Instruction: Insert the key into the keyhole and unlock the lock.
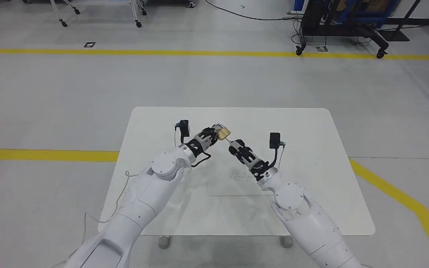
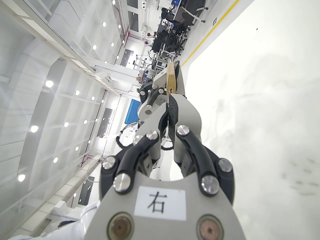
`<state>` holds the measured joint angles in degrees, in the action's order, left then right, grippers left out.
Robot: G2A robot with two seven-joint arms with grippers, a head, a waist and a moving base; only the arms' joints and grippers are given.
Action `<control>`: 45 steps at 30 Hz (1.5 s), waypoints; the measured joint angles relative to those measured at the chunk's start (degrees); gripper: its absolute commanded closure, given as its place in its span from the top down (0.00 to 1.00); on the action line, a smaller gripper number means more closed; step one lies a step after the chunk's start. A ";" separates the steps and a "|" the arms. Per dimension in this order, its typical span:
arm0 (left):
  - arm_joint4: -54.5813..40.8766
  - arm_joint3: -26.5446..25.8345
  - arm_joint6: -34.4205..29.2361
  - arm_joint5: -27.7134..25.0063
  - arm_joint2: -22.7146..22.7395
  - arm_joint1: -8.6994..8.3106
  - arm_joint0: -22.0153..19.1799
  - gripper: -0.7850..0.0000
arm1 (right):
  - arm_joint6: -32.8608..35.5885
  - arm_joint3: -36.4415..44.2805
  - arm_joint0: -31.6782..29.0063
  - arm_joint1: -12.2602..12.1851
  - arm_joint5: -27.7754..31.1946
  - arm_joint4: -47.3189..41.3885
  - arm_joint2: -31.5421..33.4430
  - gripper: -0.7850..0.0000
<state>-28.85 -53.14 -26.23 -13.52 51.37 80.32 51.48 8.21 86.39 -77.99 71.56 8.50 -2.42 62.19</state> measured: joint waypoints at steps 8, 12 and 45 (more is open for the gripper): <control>1.29 0.49 -0.47 -0.29 0.47 0.37 -0.17 0.00 | -1.61 0.82 -0.87 0.34 -0.24 0.49 0.23 0.00; 1.65 0.55 -0.45 -0.17 0.77 0.53 -0.08 0.00 | -1.67 0.92 -0.95 0.59 -0.54 0.47 -0.19 0.00; -0.37 2.90 -5.23 1.97 3.54 1.97 -1.11 0.00 | -1.80 -0.32 0.17 2.00 0.52 0.23 0.81 0.00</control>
<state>-29.22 -50.25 -31.46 -11.55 54.92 82.29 50.37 6.41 86.07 -77.81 73.55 9.02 -2.19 63.00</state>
